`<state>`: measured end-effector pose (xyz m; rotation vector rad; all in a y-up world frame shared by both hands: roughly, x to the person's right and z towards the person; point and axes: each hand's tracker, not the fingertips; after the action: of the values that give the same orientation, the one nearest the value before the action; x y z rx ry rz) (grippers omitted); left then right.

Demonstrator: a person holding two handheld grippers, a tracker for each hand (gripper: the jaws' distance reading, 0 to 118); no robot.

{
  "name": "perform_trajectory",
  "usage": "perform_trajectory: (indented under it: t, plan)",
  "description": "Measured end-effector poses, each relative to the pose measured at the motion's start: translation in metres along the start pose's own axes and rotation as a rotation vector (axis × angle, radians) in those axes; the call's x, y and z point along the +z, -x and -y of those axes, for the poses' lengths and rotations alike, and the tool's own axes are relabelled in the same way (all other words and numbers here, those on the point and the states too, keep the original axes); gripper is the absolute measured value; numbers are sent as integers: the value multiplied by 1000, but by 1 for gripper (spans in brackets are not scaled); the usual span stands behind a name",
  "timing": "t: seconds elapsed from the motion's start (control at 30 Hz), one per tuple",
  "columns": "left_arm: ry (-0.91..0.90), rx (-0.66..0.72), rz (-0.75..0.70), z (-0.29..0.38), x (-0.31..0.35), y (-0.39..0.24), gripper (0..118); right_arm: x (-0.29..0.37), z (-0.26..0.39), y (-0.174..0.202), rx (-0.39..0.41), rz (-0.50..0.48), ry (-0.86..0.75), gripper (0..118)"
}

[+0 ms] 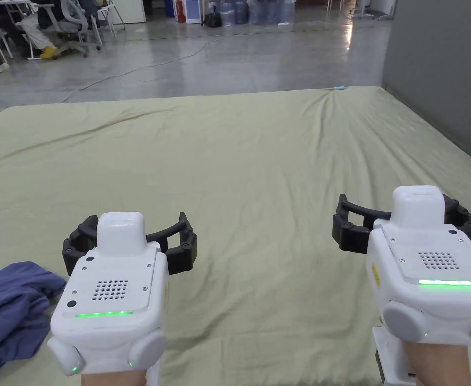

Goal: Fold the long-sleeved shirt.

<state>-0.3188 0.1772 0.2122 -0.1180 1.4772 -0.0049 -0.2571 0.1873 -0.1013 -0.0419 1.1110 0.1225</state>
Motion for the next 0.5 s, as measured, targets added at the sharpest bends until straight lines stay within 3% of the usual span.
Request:
perform_trajectory:
  t: [0.5]
  plan:
    - [9,10,4,-1,3,3,115,2,0,2,3,-5,8,118]
